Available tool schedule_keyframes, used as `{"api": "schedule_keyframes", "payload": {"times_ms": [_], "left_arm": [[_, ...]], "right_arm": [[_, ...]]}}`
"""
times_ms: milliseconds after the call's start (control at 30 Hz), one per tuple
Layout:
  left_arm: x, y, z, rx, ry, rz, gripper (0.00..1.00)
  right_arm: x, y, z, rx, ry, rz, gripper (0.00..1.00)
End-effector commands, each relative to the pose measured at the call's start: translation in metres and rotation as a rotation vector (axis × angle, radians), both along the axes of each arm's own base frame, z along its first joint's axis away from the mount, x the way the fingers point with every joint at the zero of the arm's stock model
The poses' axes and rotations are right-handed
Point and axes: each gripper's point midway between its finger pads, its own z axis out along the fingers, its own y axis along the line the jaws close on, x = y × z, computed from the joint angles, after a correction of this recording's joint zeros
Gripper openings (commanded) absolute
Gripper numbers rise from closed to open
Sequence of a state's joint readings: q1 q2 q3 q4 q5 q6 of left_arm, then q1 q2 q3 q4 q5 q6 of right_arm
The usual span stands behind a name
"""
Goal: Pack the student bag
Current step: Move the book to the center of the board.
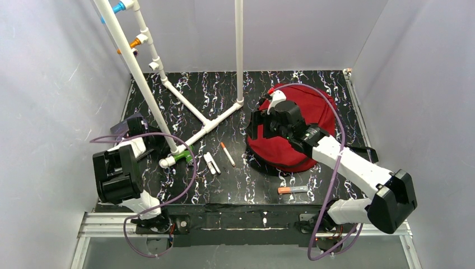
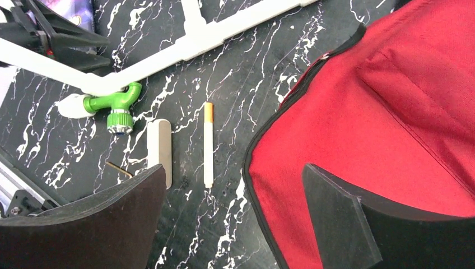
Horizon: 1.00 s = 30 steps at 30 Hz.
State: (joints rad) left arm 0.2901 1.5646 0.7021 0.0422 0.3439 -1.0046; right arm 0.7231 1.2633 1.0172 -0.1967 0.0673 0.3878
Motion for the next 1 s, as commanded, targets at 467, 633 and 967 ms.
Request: {"api": "schedule_keyframes", "payload": {"times_ms": [467, 633, 967], "left_arm": [[-0.045, 0.174, 0.047, 0.748, 0.314, -0.161, 0.80], [-0.034, 0.167, 0.035, 0.712, 0.226, -0.361, 0.79], [-0.046, 0.169, 0.009, 0.745, 0.263, -0.436, 0.82]], "right_arm": [[0.006, 0.050, 0.011, 0.063, 0.032, 0.138, 0.98], [0.003, 0.049, 0.012, 0.070, 0.038, 0.140, 0.98], [-0.001, 0.047, 0.014, 0.054, 0.048, 0.153, 0.98]]}}
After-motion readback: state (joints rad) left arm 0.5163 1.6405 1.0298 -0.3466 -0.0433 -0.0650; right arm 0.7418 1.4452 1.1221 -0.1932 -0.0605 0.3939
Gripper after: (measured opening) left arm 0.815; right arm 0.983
